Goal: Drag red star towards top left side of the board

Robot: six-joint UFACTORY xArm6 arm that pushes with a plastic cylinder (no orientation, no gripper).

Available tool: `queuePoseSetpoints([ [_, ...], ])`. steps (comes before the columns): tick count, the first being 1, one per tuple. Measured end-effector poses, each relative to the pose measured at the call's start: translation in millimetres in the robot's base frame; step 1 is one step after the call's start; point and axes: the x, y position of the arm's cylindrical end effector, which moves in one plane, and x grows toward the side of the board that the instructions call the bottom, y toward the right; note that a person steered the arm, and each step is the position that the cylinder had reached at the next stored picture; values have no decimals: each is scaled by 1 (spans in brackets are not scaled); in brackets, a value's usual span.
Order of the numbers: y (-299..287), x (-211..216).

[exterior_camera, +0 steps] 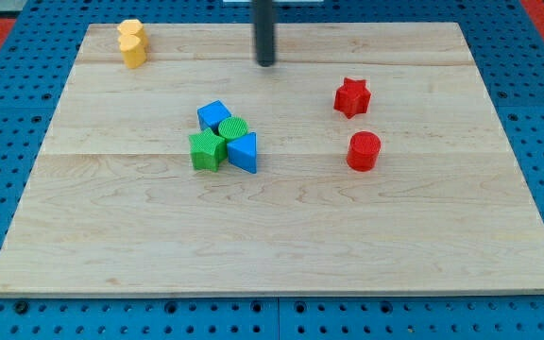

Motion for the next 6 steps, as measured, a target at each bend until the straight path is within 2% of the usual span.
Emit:
queuePoseSetpoints([
  [1,130,51],
  [2,136,108],
  [3,47,92],
  [4,47,50],
  [5,73,55],
  [6,75,39],
])
